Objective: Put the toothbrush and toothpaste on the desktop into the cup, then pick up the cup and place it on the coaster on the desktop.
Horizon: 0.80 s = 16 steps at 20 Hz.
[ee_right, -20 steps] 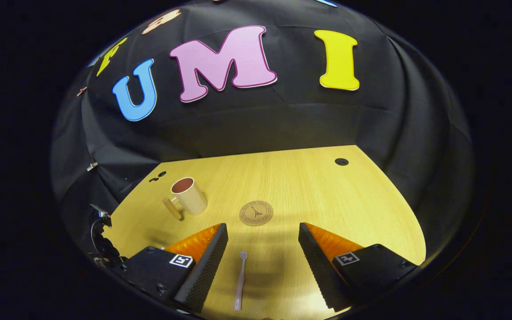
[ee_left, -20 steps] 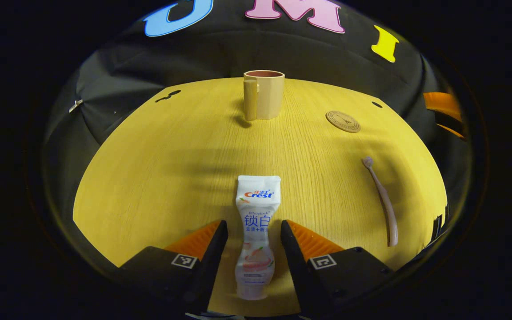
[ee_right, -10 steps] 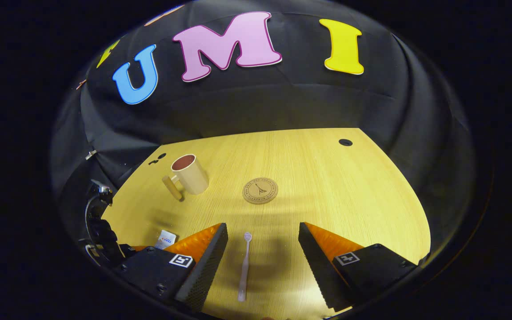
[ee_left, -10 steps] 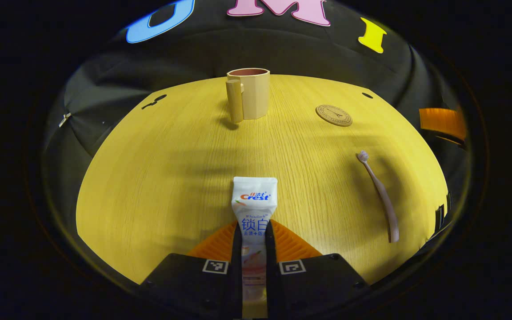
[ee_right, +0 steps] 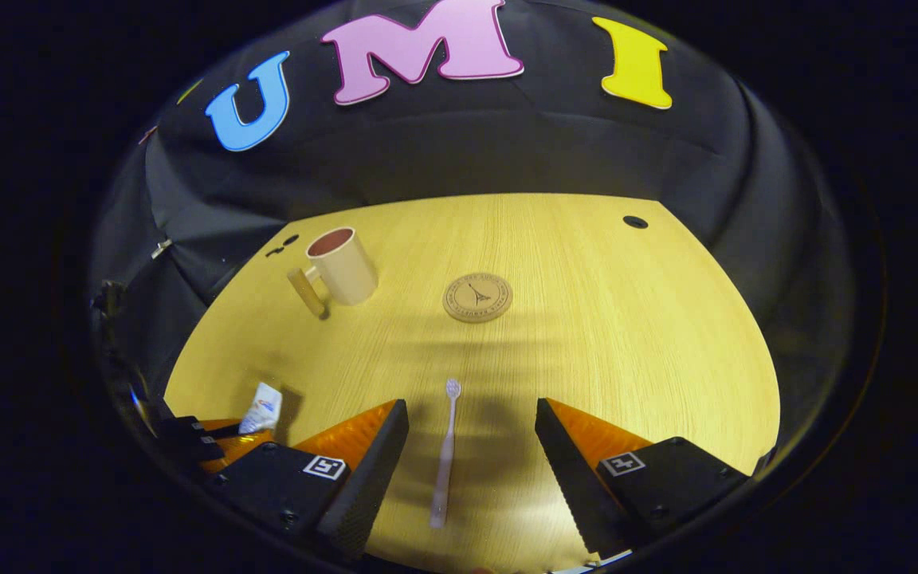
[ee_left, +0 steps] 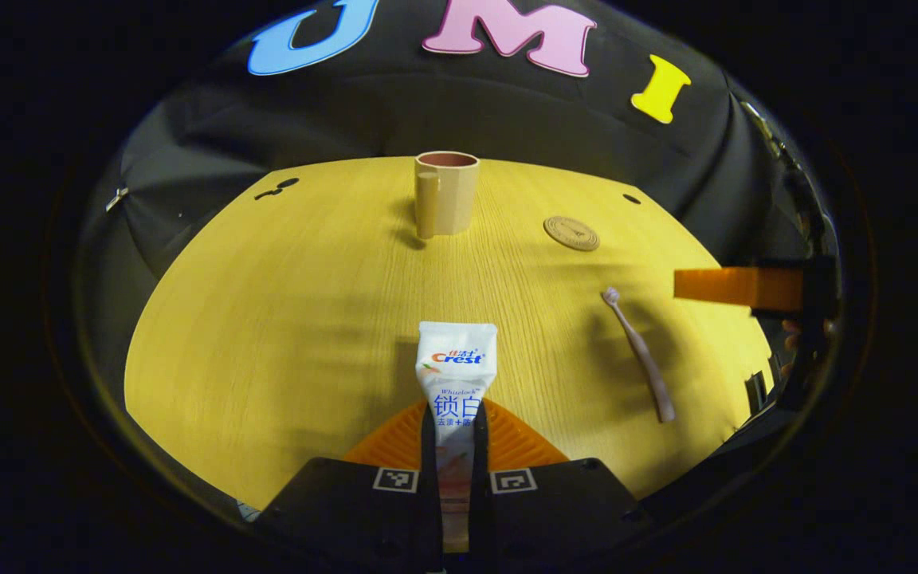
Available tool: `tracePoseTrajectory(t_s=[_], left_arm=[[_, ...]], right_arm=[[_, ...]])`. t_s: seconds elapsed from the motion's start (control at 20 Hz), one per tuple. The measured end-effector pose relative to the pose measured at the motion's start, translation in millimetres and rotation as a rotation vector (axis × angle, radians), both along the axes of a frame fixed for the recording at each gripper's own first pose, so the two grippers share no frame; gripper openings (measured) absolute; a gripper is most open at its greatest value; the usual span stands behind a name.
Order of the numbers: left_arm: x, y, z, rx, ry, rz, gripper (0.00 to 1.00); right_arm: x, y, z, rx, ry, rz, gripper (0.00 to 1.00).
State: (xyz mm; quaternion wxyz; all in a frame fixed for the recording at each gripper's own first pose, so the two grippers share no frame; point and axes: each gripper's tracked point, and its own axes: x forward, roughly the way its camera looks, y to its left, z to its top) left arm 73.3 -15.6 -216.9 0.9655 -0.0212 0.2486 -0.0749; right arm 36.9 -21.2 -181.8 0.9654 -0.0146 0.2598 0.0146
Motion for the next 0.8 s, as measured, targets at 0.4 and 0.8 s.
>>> tracePoseTrajectory(t_s=[0.4,0.8], left_arm=[[-3.7,7.7,18.4,-0.009,-0.086,0.044,0.19],[-10.0,27.8,26.0,-0.032,-0.108,0.116,0.18]], right_arm=[[3.4,1.6,-46.3,-0.008,0.159,-0.066,0.99],[-1.9,2.4,-78.2,-0.05,0.252,-0.121,0.99]])
